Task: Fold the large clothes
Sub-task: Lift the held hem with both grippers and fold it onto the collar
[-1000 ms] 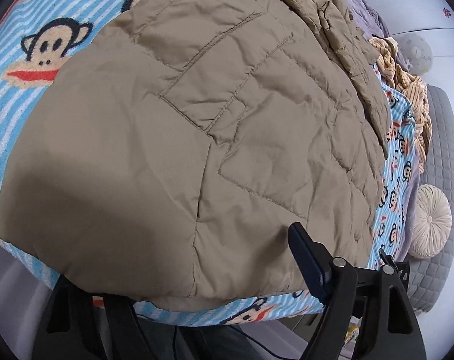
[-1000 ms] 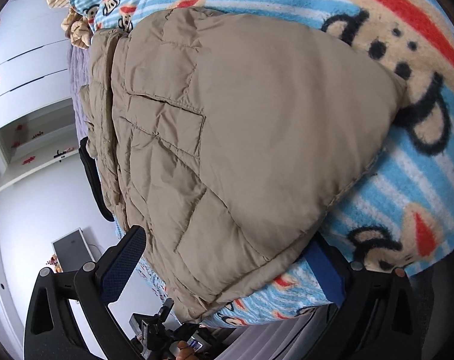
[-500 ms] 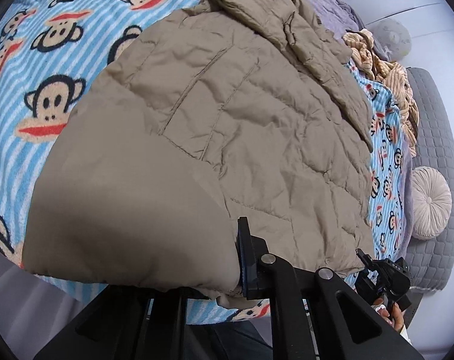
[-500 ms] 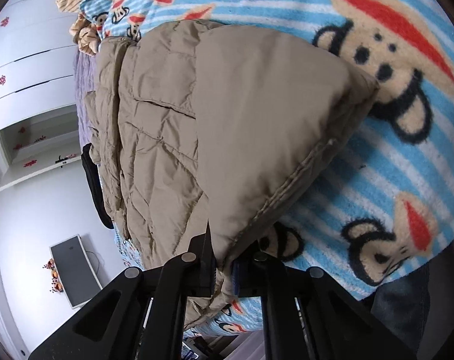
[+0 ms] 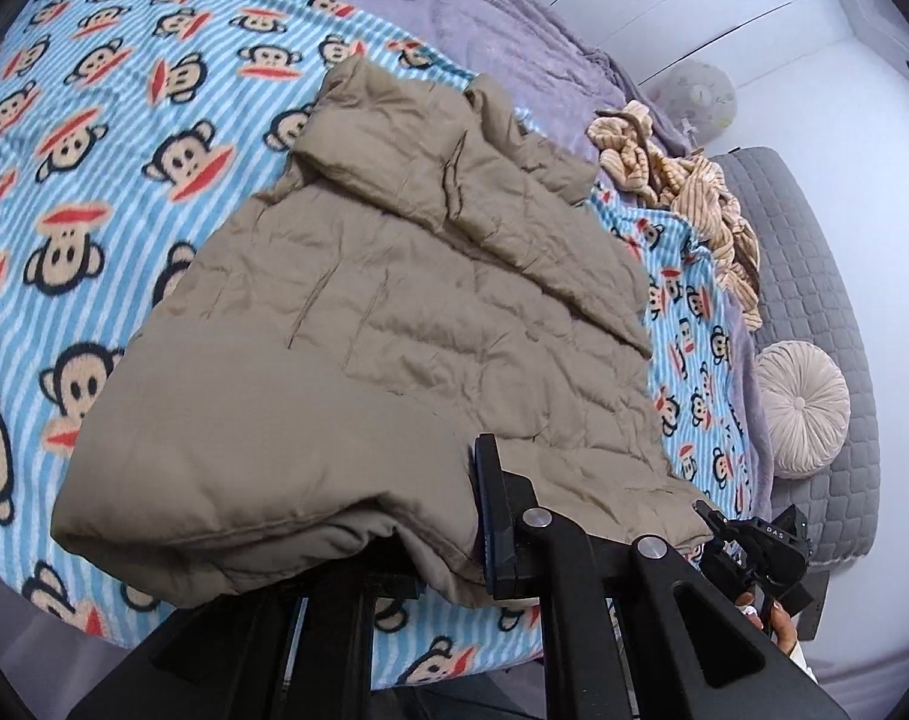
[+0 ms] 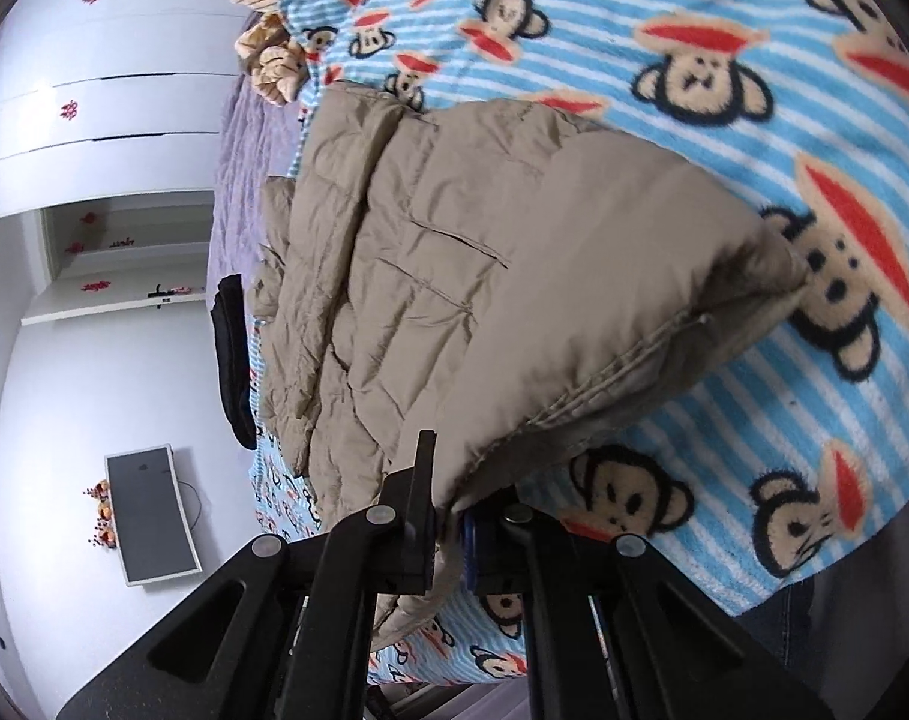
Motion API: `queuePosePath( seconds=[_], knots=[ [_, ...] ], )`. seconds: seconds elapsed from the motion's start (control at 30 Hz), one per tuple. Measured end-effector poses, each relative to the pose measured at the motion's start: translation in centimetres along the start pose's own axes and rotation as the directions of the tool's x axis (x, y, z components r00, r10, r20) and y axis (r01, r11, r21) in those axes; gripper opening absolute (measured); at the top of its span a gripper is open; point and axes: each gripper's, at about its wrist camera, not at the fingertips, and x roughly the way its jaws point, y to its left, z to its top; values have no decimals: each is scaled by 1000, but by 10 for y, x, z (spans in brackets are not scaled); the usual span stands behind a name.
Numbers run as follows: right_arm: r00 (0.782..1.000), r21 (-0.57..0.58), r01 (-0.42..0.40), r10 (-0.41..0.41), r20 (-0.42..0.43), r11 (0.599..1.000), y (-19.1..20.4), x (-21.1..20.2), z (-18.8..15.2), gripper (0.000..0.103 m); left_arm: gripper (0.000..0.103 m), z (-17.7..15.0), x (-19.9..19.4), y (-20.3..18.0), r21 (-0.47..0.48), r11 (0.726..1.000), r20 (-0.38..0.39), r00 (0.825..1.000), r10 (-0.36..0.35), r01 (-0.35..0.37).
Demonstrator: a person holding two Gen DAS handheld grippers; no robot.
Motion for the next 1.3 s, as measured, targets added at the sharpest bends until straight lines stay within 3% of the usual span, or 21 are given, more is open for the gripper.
queuePosePath(
  seconds=[0.2,0.53,0.7,0.97,1.3],
  knots=[
    [1000,-196,-10,7,-14,980,66,-10,25,6,13,47,-21,-39,33,999,114,993,19,-23],
    [998,-463,-50,22,-66,885,187,9,89,6,13,124,-20,-72,-21,996,273,958,91,-89],
    [998,-514,-37,3,-67,857,221,34,114,6,13,160,-2,-73,-6,994,277,955,104,-107],
    [999,-512,-21,-3,-46,859,251,72,143,6,13,219,37,-70,35,987,243,960,142,-155],
    [995,-535,69,-100,-29,842,263,163,200,6,13,280,154,-44,90,945,202,935,291,-314]
  ],
)
